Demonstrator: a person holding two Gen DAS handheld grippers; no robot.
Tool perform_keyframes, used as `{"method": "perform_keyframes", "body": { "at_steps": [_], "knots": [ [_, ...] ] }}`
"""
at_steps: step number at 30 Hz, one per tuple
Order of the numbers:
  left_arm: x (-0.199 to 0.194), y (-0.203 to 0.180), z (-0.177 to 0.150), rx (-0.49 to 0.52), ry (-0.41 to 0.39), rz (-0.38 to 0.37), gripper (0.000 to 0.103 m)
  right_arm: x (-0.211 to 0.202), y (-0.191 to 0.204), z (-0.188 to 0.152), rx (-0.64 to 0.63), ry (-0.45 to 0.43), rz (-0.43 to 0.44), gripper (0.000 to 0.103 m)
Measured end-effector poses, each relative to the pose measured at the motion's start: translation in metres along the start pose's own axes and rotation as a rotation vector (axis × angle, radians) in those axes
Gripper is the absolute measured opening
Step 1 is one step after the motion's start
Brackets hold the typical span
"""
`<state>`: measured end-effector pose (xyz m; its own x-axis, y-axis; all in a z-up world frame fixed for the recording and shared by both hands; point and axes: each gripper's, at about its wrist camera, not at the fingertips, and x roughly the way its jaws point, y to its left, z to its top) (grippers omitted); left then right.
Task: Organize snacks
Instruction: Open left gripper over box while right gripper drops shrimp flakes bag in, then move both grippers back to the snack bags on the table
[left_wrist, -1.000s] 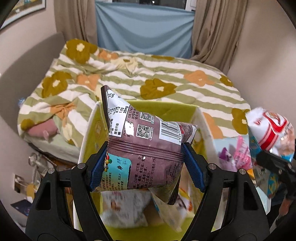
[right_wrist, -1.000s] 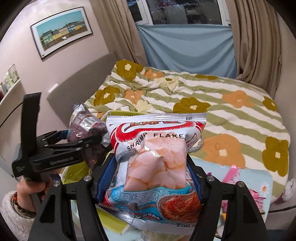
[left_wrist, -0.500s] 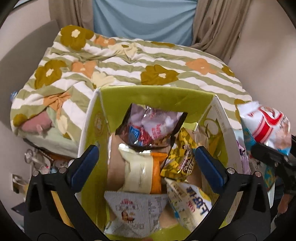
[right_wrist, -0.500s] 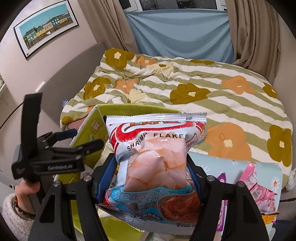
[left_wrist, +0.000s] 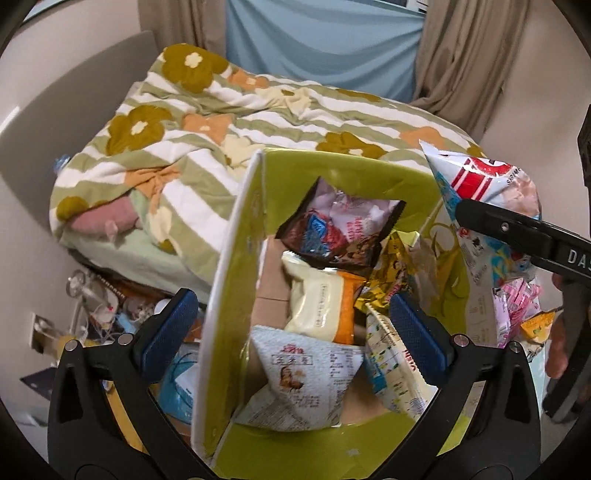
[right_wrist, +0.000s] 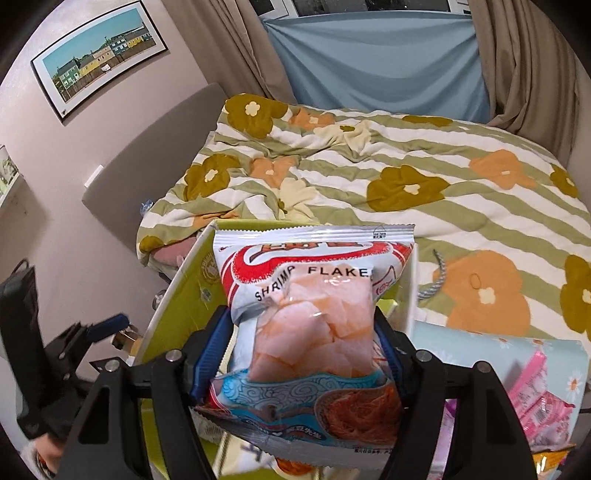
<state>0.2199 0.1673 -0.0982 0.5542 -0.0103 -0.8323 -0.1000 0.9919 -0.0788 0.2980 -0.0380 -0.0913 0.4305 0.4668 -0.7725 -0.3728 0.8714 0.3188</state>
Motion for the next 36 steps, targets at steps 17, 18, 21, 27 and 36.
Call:
{"method": "perform_keyframes", "body": {
  "at_steps": [17, 18, 21, 27, 36],
  "knots": [
    [-0.021, 0.002, -0.007, -0.014, -0.02, 0.01, 0.103, -0.023, 0.006, -0.013, -0.019, -0.05, 0.006, 0.103],
    [-0.027, 0.0, -0.006, -0.01, -0.029, 0.008, 0.103, -0.027, 0.006, -0.014, -0.02, -0.056, 0.004, 0.103],
    [-0.045, -0.005, -0.002, 0.002, -0.058, 0.007, 0.103, -0.046, 0.009, -0.014, -0.022, -0.083, 0.003, 0.103],
    [-0.079, -0.023, 0.006, 0.054, -0.119, -0.03, 0.103, -0.096, 0.01, -0.02, -0.014, -0.154, -0.01, 0.103],
    [-0.098, -0.076, -0.01, 0.162, -0.152, -0.144, 0.103, -0.176, -0.011, -0.059, 0.067, -0.252, -0.137, 0.103]
  ]
}}
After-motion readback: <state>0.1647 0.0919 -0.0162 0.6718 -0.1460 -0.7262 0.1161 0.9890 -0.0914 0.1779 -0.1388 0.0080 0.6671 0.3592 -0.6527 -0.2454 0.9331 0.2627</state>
